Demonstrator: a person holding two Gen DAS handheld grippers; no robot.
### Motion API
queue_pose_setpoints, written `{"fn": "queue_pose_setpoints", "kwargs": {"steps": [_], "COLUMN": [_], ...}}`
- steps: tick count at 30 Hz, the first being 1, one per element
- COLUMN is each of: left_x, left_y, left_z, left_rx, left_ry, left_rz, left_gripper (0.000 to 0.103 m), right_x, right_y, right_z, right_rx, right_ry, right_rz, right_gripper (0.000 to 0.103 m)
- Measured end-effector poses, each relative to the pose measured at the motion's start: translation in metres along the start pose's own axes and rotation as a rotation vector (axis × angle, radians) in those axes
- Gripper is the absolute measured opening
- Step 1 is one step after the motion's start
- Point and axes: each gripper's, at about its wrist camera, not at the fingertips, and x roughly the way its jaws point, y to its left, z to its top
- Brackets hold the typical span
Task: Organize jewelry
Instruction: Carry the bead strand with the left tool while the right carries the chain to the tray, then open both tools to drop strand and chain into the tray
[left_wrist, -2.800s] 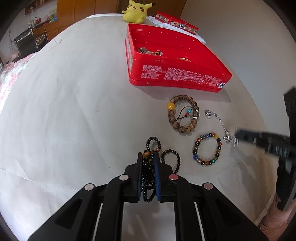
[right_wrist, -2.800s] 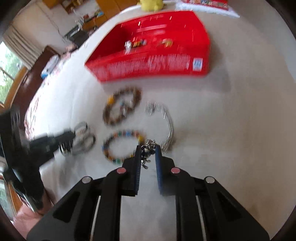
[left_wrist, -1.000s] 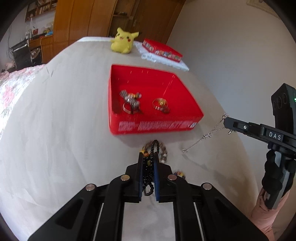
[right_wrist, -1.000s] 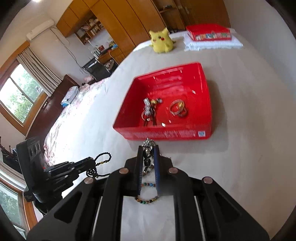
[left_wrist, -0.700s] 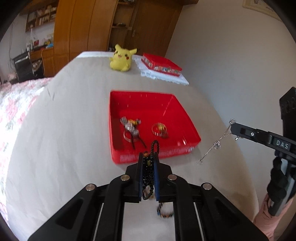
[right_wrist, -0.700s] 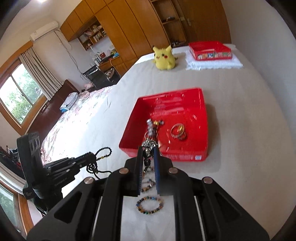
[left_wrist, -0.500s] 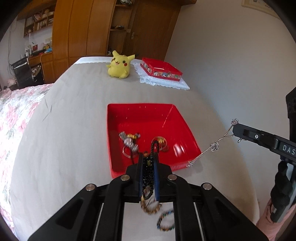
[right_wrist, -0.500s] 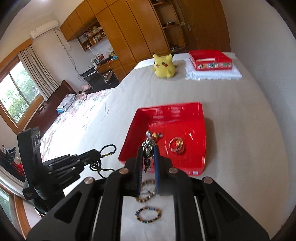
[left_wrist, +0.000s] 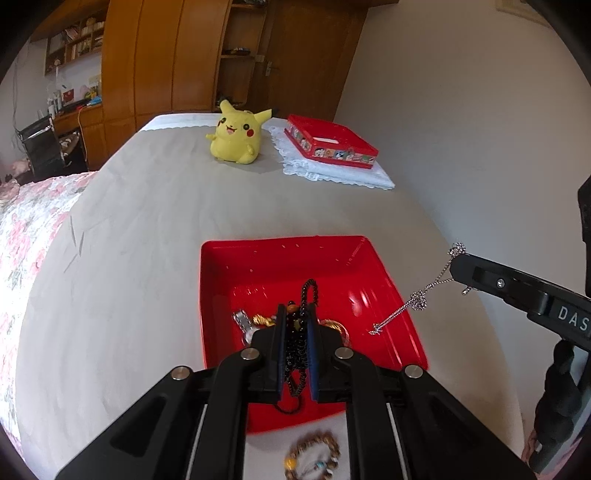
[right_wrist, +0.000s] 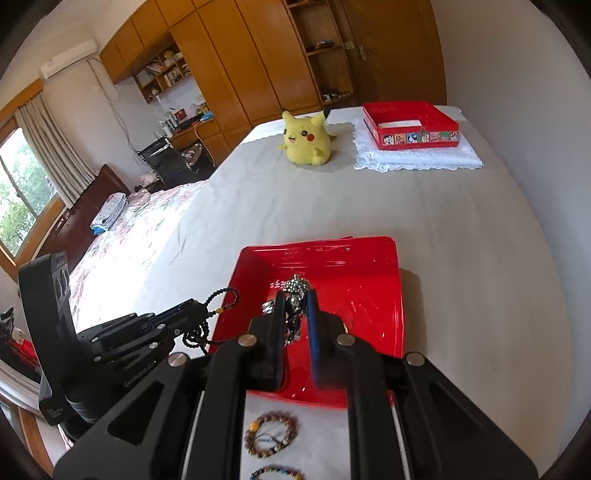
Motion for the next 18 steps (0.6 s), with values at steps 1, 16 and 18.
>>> {"fn": "queue_pose_setpoints", "kwargs": {"steps": [1,16,18], "left_x": [0.006,0.098,0.108], "left_y": [0.002,0.012,0.013], "left_z": [0.002,0.031,0.032], "left_rx": [-0.005,-0.018,-0.018], "left_ry": [0.003,0.078,0.089], "left_rz": [0.003,0.037,0.043], "left_gripper": [0.009,0.009,0.009], "right_x": [0.007,0.09,0.101], "right_y": [-0.002,-0.02,-0.022], "right_z": [0.003,0.029,0.028], "right_rx": [0.003,0.003,0.004], "right_ry": [0.003,0.029,0.044], "right_rz": [-0.004,-0.075,-0.083], "right_gripper": [0.009,0.009,0.009]}}
